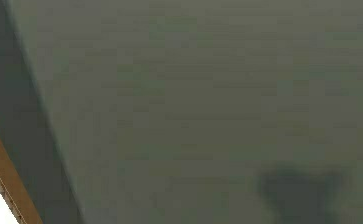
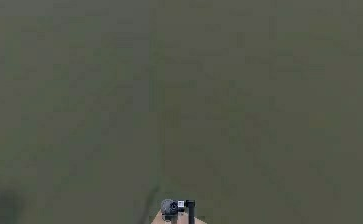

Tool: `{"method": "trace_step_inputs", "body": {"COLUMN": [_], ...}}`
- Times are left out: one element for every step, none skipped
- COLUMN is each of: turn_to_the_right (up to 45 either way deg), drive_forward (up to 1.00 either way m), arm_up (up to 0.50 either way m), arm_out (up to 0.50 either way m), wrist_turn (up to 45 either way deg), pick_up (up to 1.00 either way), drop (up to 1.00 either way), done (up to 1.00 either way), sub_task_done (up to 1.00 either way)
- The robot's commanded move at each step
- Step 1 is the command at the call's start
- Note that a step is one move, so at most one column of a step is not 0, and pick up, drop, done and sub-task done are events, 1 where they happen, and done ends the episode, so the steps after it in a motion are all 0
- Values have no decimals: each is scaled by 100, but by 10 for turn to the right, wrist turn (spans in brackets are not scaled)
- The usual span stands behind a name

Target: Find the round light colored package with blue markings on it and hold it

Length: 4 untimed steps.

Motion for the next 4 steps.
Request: {"method": "trace_step_inputs", "body": {"turn_to_the_right": [0, 0, 0, 0], "drive_forward": [0, 0, 0, 0], "arm_up": [0, 0, 0, 0], "arm_out": [0, 0, 0, 0], "wrist_turn": [450, 450, 450, 270], "pick_up": [0, 0, 0, 0], "drop": [0, 0, 0, 0], "done": [0, 0, 0, 0], "sub_task_done": [0, 0, 0, 0]}}
